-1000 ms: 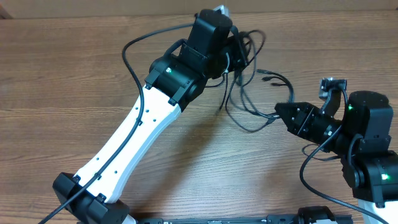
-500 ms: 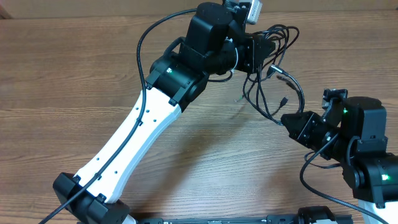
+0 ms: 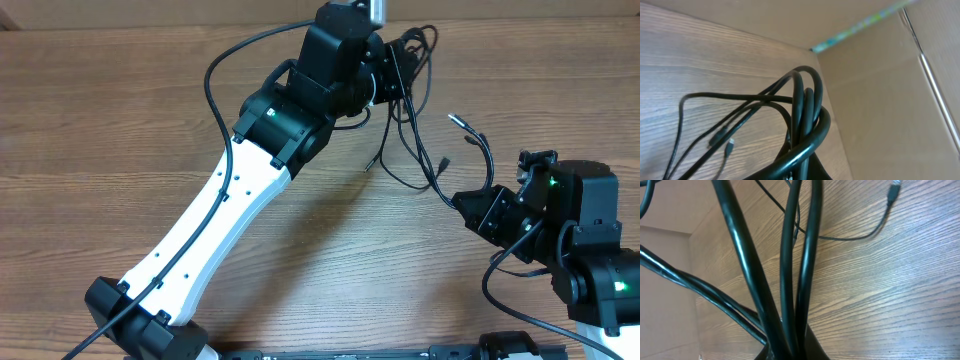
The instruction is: Untangle cables
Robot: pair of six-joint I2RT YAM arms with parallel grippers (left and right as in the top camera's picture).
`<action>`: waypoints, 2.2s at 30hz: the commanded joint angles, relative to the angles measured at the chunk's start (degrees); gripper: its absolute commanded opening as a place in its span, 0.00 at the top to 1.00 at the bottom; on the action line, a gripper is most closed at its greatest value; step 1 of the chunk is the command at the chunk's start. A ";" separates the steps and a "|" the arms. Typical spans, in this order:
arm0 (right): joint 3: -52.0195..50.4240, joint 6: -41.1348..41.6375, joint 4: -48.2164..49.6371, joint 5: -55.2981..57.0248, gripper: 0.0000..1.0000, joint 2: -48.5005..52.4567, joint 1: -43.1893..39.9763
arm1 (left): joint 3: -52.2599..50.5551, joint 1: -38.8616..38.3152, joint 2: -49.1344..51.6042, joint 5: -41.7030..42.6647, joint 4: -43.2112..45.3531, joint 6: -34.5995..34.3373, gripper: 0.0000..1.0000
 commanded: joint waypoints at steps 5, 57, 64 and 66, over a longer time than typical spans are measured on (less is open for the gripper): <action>0.17 -0.90 -2.29 2.95 0.73 -0.11 0.00 | 0.98 1.64 -0.92 -5.77 2.08 -5.25 0.96; 0.17 -26.38 16.70 -2.25 0.24 1.99 0.00 | 0.98 1.53 -0.92 35.50 -17.33 73.48 0.96; 0.17 -33.97 20.17 -2.25 0.24 0.63 0.00 | 0.98 1.33 -0.92 34.97 -18.75 73.50 0.96; 0.17 -36.37 21.38 -2.25 0.24 0.46 0.00 | 0.98 1.33 -0.92 34.97 -19.58 73.70 0.96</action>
